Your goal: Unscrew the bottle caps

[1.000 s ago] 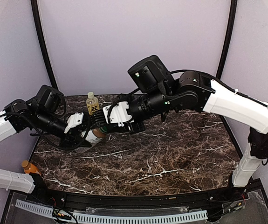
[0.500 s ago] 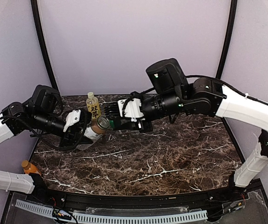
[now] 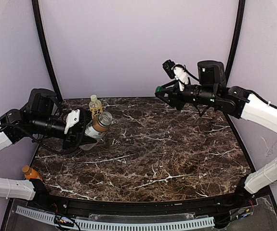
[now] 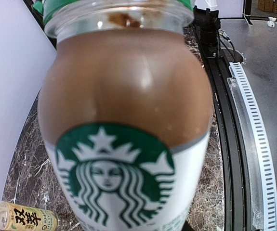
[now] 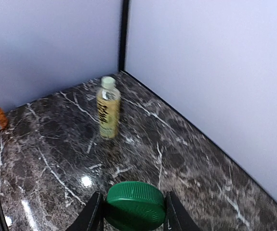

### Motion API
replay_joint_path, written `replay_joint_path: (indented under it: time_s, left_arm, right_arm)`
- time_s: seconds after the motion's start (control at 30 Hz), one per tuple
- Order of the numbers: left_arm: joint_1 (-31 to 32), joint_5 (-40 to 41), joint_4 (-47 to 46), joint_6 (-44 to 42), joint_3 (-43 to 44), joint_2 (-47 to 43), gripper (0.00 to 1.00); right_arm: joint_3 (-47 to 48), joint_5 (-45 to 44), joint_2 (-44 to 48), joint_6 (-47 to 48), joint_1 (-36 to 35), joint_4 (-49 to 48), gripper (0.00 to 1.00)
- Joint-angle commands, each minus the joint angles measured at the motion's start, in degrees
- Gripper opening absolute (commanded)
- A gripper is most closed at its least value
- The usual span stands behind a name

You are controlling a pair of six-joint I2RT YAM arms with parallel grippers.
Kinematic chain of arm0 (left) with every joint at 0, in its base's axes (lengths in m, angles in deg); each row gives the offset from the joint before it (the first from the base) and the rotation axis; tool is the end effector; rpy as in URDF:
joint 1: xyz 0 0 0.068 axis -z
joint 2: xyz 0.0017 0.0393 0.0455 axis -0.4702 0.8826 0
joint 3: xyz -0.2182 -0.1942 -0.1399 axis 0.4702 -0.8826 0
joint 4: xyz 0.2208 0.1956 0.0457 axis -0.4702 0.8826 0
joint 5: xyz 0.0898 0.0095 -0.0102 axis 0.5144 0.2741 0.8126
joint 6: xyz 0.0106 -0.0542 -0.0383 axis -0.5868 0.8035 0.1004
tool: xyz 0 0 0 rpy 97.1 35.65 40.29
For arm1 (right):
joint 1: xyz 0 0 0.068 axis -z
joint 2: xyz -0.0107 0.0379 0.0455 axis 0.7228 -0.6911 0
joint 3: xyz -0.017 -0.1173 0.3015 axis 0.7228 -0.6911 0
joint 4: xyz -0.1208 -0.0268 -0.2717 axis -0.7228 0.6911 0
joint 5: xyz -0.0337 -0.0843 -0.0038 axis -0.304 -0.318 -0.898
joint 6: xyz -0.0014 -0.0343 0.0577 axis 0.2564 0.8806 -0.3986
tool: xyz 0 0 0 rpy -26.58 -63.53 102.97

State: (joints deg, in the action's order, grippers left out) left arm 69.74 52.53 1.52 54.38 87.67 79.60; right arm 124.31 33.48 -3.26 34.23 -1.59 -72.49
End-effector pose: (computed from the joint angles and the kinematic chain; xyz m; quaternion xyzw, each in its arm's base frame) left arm 0.1440 -0.1614 0.3939 0.6141 0.5818 -0.2336 0.4794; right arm 0.2293 0.2652 0.4444 -0.4165 0.6588 0.2570 0.5713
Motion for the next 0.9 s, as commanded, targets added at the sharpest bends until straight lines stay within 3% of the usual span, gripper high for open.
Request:
replay_joint_path:
  time_s: [0.0, 0.1, 0.2, 0.4, 0.63, 0.7, 0.73, 0.87]
  left_arm:
    - [-1.0, 0.8, -2.3, 1.6, -1.5, -1.8, 0.01]
    - [-1.2, 1.0, -2.5, 1.6, -2.2, -2.4, 0.01]
    - [-1.3, 1.0, -4.2, 2.1, -3.5, -3.2, 0.01]
    - [-1.3, 0.2, -5.2, 3.5, -4.1, -4.2, 0.01]
    - [-1.5, -2.1, -6.8, 5.2, -3.6, -4.7, 0.01]
    - [-1.6, -2.8, -6.9, 5.3, -3.4, -4.6, 0.01]
    - [-1.6, -2.9, -6.9, 5.4, -3.3, -4.5, 0.01]
    - [-1.6, -3.1, -7.5, 5.5, -3.2, -4.3, 0.01]
  right_arm:
    - [5.7, -15.8, -7.6, -19.8, 4.7, 19.4, 0.0]
    - [8.8, -17.7, -12.2, -24.6, 7.5, 33.0, 0.0]
    - [5.7, -15.6, -14.4, -26.0, 11.1, 38.7, 0.0]
    - [-4.0, -11.1, -20.9, -25.1, 20.1, 39.7, 0.0]
    - [-6.5, -12.3, -29.3, -23.5, 21.5, 38.1, 0.04]
    - [-6.9, -11.5, -30.2, -23.3, 21.5, 37.7, 0.11]
    - [-7.0, -11.2, -30.4, -23.2, 21.5, 37.5, 0.2]
    - [-6.9, -11.1, -29.7, -23.3, 21.6, 37.7, 0.68]
